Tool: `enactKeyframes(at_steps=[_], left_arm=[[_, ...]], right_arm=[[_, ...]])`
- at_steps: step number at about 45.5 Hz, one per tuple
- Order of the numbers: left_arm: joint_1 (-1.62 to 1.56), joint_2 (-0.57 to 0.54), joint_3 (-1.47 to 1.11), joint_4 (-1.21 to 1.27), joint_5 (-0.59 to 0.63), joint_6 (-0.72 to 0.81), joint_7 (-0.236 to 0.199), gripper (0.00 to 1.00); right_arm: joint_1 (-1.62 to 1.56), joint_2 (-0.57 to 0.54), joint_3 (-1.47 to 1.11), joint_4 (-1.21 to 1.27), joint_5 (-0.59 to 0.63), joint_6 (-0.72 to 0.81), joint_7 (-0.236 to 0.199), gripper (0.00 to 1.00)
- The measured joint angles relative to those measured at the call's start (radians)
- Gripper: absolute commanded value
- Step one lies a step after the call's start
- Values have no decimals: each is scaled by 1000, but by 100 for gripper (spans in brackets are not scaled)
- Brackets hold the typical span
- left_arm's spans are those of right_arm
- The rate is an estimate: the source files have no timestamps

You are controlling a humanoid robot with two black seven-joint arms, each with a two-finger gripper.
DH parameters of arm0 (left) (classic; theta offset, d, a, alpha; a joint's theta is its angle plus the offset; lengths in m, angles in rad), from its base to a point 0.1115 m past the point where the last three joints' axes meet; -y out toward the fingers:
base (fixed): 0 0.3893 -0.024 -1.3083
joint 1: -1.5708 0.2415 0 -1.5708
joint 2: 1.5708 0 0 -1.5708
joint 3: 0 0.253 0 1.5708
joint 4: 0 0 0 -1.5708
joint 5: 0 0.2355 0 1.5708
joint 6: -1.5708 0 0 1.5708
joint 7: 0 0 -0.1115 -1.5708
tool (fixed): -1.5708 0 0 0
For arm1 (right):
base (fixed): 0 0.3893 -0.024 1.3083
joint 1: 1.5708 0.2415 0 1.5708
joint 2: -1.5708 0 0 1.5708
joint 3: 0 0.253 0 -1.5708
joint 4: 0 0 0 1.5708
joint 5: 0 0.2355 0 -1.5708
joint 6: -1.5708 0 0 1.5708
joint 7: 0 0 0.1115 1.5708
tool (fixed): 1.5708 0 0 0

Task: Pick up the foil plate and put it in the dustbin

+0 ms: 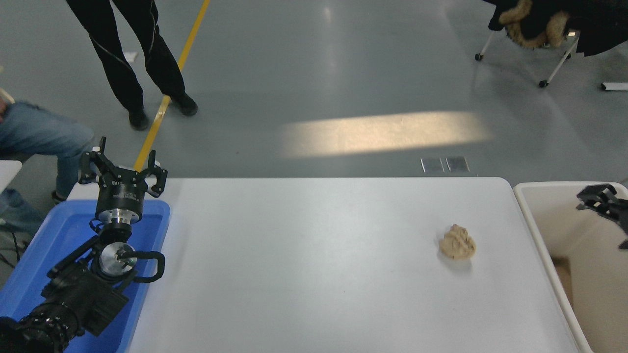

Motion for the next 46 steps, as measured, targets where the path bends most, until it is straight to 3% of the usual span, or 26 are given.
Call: enactKeyframes(at_steps=[16,27,46], left_arm=[[1,0,-1,0,-1,0,-1,99],[1,0,-1,1,-2,0,-1,99],[0,0,-1,1,-2,0,-1,99]], right_arm=[[516,187,-52,200,-2,349,21,100],[664,349,-32,232,119,595,12,100],[651,634,-57,244,344,706,5,100]])
